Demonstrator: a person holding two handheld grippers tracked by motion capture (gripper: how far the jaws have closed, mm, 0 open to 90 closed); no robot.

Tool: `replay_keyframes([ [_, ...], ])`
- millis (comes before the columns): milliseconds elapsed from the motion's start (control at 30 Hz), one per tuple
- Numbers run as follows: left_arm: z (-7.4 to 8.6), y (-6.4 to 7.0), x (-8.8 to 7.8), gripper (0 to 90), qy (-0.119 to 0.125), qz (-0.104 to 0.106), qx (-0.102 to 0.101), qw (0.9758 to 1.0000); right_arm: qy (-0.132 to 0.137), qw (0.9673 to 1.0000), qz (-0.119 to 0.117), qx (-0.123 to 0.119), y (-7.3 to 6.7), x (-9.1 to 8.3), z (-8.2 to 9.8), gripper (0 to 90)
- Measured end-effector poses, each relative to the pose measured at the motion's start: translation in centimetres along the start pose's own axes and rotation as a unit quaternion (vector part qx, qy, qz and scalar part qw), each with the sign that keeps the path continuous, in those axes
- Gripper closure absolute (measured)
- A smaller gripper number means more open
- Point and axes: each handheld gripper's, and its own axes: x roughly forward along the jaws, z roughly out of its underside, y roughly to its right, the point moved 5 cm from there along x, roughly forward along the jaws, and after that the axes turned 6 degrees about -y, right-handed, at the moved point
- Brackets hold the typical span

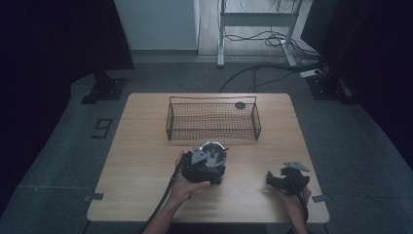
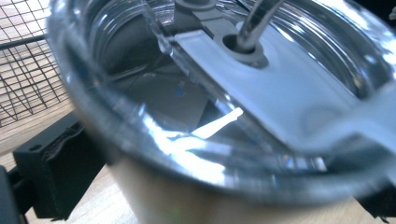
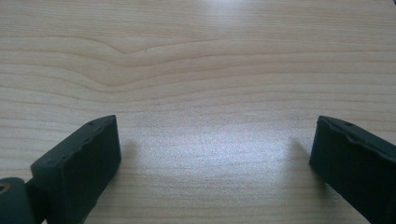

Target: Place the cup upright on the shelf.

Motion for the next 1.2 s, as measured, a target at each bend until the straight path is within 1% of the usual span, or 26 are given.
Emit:
replay_keyframes([
  [33, -0.1, 0.0, 0.5, 0.0, -0.004, -0.003, -0.002, 1.0000, 0.000, 1.0000, 0.000, 0.000, 0.0, 0.0, 0.0, 1.6],
  [133, -0.1, 0.0, 1.0, 0.0, -0.008, -0.008, -0.002, 0.9999, 0.000, 1.0000, 0.000, 0.000, 0.0, 0.0, 0.0, 1.6],
  [233, -0.1, 0.0, 1.3, 0.1, -0.009, -0.011, 0.000, 0.9999, 0.000, 1.0000, 0.000, 0.000, 0.0, 0.0, 0.0, 1.6],
  [300, -0.1, -0.1, 1.4, 0.2, -0.009, -0.011, -0.002, 0.9999, 0.000, 1.0000, 0.000, 0.000, 0.0, 0.0, 0.0, 1.7],
  [400, -0.1, 0.0, 1.4, 1.1, -0.007, -0.012, 0.004, 0.9999, 0.001, 1.0000, 0.000, -0.001, 0.0, 0.0, 0.0, 1.8],
  [567, 0.1, 0.0, 1.3, 2.4, 0.000, -0.012, 0.020, 0.9997, 0.001, 1.0000, 0.000, -0.001, 0.0, 0.0, 0.0, 2.0],
  [633, 0.1, 0.2, 1.1, 3.0, 0.002, -0.016, 0.027, 0.9995, 0.001, 1.0000, 0.000, -0.001, 0.0, 0.0, 0.0, 2.0],
  [767, 0.1, 0.1, 1.0, 3.3, 0.005, -0.015, 0.025, 0.9996, 0.001, 1.0000, 0.000, -0.001, 0.0, 0.0, 0.0, 2.0],
  [867, 0.1, -0.1, 0.7, 3.7, 0.012, -0.012, 0.017, 0.9997, 0.001, 1.0000, 0.000, -0.001, 0.0, 0.0, 0.0, 2.0],
  [900, 0.0, -0.2, 0.4, 3.9, 0.014, -0.006, 0.012, 0.9998, 0.001, 1.0000, 0.000, -0.001, 0.0, 0.0, 0.0, 2.0],
  [1000, 0.0, -0.3, 0.1, 3.9, 0.018, -0.001, 0.008, 0.9998, 0.001, 1.0000, 0.000, -0.001, 0.0, 0.0, 0.0, 2.0],
  [1200, -0.2, -0.8, -1.0, 3.9, 0.028, -0.012, 0.010, 0.9995, 0.001, 1.0000, 0.000, -0.001, 0.0, 0.0, 0.0, 2.0],
])
